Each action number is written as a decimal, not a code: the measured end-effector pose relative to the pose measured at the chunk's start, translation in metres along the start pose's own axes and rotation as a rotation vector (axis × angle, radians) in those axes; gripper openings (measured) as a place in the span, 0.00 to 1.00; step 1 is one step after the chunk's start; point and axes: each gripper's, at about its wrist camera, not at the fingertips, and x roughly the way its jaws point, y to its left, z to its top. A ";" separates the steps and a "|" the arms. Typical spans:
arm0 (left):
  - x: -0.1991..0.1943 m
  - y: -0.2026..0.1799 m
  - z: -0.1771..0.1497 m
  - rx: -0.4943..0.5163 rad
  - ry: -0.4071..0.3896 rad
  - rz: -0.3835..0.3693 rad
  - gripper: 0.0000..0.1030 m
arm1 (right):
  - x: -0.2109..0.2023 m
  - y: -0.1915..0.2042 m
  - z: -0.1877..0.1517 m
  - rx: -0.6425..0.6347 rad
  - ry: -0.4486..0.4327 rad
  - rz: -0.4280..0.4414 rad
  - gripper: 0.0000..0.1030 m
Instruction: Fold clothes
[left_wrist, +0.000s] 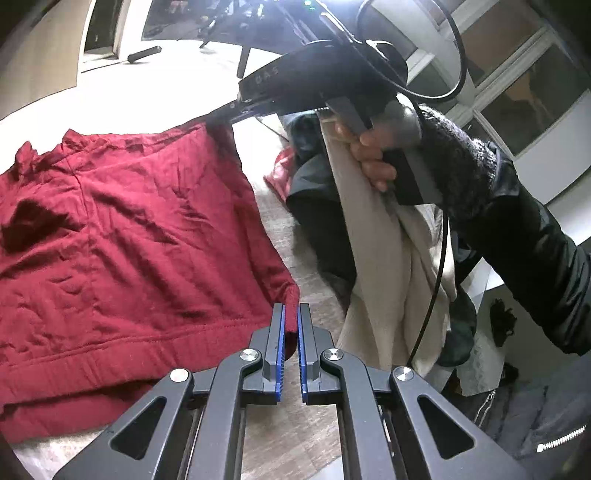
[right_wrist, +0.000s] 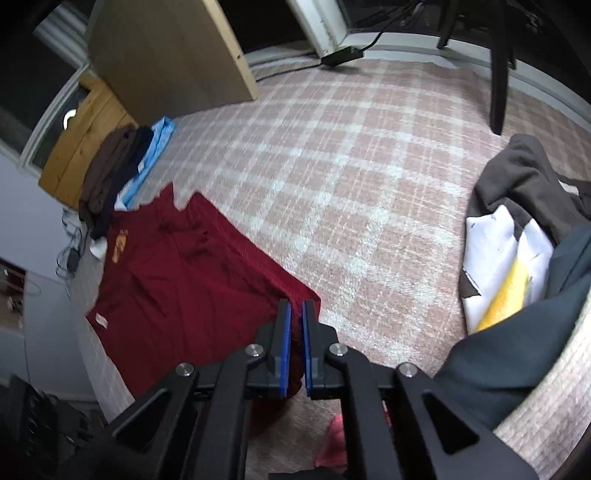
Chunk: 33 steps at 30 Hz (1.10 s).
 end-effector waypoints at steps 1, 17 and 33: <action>-0.007 0.008 -0.002 -0.009 -0.014 -0.009 0.05 | -0.004 0.001 0.002 0.010 -0.013 0.016 0.06; -0.160 0.143 -0.071 -0.209 -0.265 0.078 0.05 | 0.020 0.180 0.088 -0.128 -0.130 0.130 0.06; -0.185 0.238 -0.121 -0.264 -0.213 0.071 0.05 | 0.152 0.321 0.114 -0.251 -0.004 0.036 0.11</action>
